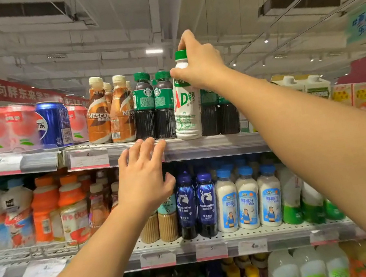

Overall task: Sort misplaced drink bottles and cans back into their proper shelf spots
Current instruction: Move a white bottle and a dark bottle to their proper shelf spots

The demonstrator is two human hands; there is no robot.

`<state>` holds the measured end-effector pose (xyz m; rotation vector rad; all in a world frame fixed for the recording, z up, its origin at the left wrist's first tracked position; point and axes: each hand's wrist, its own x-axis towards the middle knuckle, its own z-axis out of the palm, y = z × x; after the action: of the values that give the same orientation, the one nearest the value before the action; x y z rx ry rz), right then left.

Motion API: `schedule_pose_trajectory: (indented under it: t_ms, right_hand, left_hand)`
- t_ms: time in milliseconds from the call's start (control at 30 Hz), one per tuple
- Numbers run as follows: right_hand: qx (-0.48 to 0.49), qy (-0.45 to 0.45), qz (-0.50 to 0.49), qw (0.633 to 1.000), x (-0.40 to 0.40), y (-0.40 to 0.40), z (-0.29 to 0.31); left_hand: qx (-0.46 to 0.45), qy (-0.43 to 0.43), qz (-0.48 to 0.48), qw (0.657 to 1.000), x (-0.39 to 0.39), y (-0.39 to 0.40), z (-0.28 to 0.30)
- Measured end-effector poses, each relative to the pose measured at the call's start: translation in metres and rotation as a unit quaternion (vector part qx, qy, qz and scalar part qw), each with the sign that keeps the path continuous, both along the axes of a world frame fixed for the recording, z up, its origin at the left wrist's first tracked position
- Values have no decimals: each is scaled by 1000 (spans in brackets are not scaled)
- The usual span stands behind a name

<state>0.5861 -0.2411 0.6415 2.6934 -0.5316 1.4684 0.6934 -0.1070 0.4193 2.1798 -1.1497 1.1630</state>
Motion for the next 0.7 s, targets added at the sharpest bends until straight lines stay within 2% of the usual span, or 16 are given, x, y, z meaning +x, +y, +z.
schedule_pose_trajectory:
  t_ms: [167,367,500,700]
  right_hand:
    - [58,-11,43,997,-17,8,-6]
    - [50,-29,97,994,-51,25,-27]
    - [10,-35,102,994,-78,40,-56]
    - [58,-83,120,988,-128,51,-100]
  left_hand:
    - [3,2,0,1000,0,0,1]
    - [21,18,-3,1000,-4,3,3]
    - [75,51,-2,996,-10,13,13]
    - [181,145,5,973,-26,28,45]
